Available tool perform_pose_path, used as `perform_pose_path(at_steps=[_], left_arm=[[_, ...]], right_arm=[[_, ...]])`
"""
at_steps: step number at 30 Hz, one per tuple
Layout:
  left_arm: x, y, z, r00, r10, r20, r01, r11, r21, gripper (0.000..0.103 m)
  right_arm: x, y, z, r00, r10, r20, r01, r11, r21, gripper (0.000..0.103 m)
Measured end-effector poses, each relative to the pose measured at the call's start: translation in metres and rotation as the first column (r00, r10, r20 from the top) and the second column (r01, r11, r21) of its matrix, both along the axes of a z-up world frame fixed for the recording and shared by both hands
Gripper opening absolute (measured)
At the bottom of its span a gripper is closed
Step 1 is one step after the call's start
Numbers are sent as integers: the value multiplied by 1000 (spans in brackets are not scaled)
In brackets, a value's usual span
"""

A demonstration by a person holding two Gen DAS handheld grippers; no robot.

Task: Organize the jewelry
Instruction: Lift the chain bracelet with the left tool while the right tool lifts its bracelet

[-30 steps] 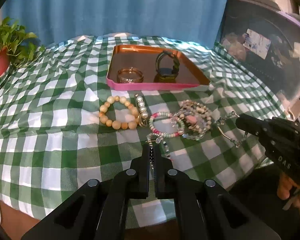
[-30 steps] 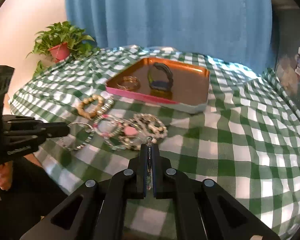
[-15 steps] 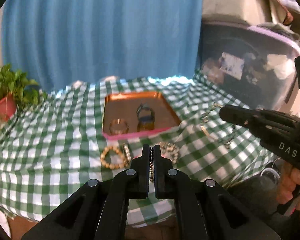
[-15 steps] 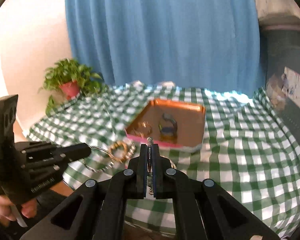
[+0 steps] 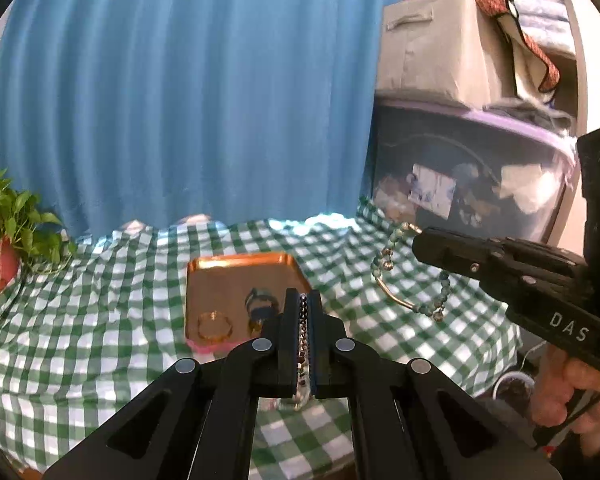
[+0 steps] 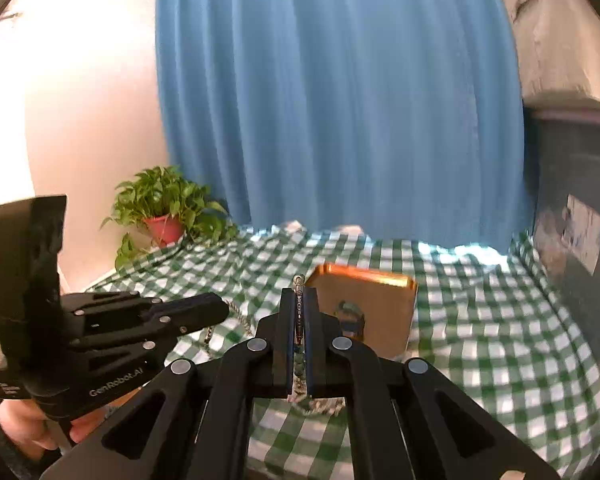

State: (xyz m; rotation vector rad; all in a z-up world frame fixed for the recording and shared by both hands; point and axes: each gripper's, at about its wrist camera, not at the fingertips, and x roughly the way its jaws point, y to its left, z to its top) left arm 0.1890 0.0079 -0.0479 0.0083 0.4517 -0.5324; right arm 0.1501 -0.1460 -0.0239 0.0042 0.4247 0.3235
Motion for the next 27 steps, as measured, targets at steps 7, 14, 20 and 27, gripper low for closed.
perform_pose_path(at_steps=[7,14,20,27], left_arm=[[31,11,17,999,-5,49,9,997,-74,3],[88,16,-11,999,34,-25,-37,991,-130,3],[126,13,-50,995,51,-88,-66,982,-178,3],[169,5,-117,962,-19,-273,-55,964,-260,3]], right_arm=[[36,1,5,1000,-1,20,1,1000,10,3],[92,-13,-12,999,-38,-3,39,994,97,3],[123,-25,-45,998,-37,-44,41,995,88,3],[151,-40,-94,991,-42,-130,52,996,73,3]])
